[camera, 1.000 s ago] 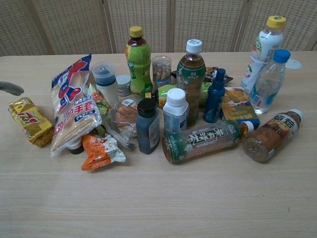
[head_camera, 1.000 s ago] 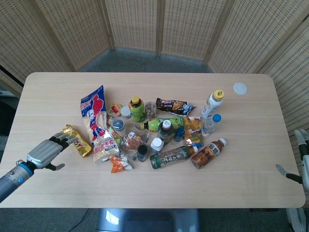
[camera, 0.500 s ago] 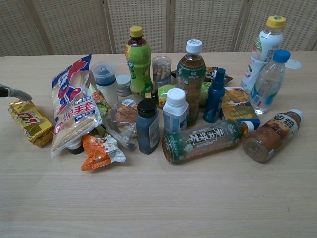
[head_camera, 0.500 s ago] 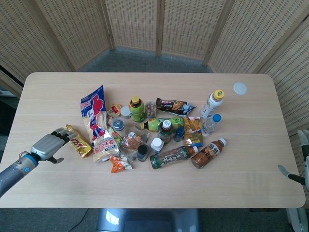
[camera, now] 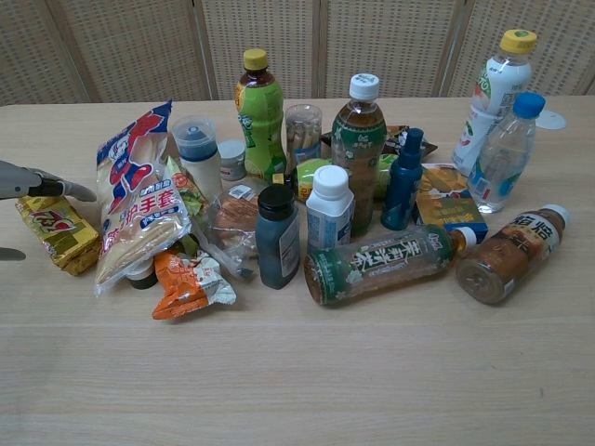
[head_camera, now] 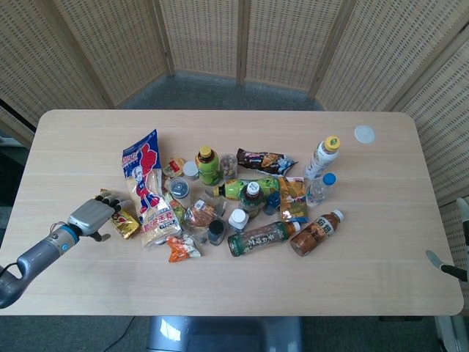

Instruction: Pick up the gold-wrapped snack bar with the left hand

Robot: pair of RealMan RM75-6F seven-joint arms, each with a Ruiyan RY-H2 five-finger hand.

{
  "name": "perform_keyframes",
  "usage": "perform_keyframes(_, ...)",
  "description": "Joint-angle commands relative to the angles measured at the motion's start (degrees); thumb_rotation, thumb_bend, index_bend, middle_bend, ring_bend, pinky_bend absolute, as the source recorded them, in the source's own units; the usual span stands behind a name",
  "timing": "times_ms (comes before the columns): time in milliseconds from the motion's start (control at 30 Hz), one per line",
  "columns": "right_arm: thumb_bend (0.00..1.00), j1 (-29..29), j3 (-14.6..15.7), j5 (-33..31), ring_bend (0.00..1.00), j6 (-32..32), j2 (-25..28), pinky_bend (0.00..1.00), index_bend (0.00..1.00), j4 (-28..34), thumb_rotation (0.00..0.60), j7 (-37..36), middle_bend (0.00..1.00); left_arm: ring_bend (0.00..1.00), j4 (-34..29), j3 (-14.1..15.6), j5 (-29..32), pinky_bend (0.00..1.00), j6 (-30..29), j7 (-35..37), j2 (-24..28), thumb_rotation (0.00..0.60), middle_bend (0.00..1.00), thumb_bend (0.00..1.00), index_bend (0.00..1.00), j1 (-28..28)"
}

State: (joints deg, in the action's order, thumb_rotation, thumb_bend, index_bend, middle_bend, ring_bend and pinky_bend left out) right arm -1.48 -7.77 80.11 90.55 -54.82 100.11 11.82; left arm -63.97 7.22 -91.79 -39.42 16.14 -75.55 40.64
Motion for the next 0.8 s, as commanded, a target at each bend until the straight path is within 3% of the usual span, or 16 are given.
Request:
perform_keyframes(33,0.02,0.14,-0.01,-0.02,0.0,0.17,0.09,0.0,0.0,0.01,0.486,-0.12,0.0,0.0,0.55,0.11,0.03,0.0,-0.03,0.09,-0.62,0.6,0.0,0.33,0.0,0.23)
perform_keyframes(200,0.02,0.28,-0.09,-0.07,0.0,0.36,0.07,0.0,0.0,-0.14,0.484,-0.49,0.0,0.02,1.08,0.78,-0.17,0.0,-0.68,-0.08,-1.0,0.6,0.07,0.33,0.08,-0.04)
perform_keyframes(300,0.02,0.3,-0.13,0.07,0.0,0.5,-0.12,0.0,0.0,-0.35,0.487,-0.64,0.0,0.11,1.09,1.24,-0.3,0.0,-1.38,-0.3,-1.1,0.6,0.15,0.33,0.16,-0.48)
perform_keyframes(567,0.02,0.61,-0.38,0.41,0.0,1.42,-0.27,0.0,0.0,-0.57,0.486,-1.23,0.0,0.21,2.22,2.17,-0.66,0.01,-3.34,-2.78,-2.13,0.6,0.26,0.33,0.26,-1.82)
perform_keyframes(800,0.02,1.34,-0.41,0.66,0.0,2.52,0.41,0.0,0.0,-0.37,0.485,-1.61,0.0,0.33,3.28,1.53,0.15,0.25,-6.09,-5.88,-3.57,0.6,0.35,0.33,0.38,-3.41)
